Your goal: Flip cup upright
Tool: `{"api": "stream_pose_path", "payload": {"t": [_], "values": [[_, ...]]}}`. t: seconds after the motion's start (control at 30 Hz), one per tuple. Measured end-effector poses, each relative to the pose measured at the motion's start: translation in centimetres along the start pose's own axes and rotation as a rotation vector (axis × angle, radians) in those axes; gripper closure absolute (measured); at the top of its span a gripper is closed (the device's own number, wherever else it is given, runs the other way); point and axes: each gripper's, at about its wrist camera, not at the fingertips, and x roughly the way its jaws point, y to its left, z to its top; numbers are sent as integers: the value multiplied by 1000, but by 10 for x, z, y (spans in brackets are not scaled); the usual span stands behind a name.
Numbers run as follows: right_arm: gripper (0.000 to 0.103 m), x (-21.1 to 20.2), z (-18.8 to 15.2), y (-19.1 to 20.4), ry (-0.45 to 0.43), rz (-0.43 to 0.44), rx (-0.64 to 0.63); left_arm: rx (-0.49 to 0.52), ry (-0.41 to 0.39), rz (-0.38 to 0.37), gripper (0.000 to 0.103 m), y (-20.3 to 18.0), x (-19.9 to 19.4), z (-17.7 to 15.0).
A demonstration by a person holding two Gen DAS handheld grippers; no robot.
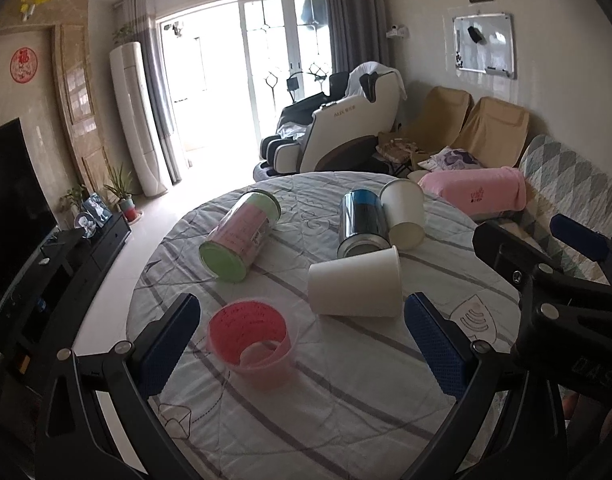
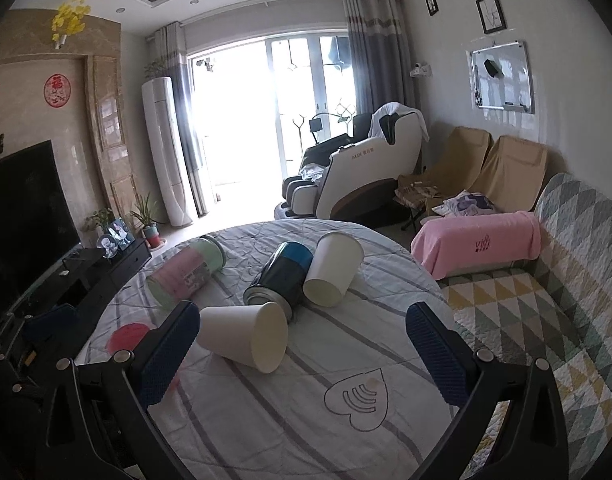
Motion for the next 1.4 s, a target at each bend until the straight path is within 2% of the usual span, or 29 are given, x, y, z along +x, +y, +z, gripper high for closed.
{"api": "stream_pose_path", "payload": {"t": [0.37, 0.7, 0.87, 1.07, 1.4], "values": [[0, 22, 7, -9, 28, 18, 7, 4, 27, 22, 0, -4, 18, 11], [0, 31, 8, 4, 60, 30, -26, -20, 53, 18, 0, 8, 23, 10], [0, 27, 11, 12, 40, 30, -37, -55, 28, 14, 0, 19, 18, 9], [0, 13, 15, 24, -10, 24, -61, -75, -50, 4, 0, 29, 2, 7], [0, -3, 16, 43, -53, 14, -94, -110, -92, -20, 0, 41, -15, 0]]}}
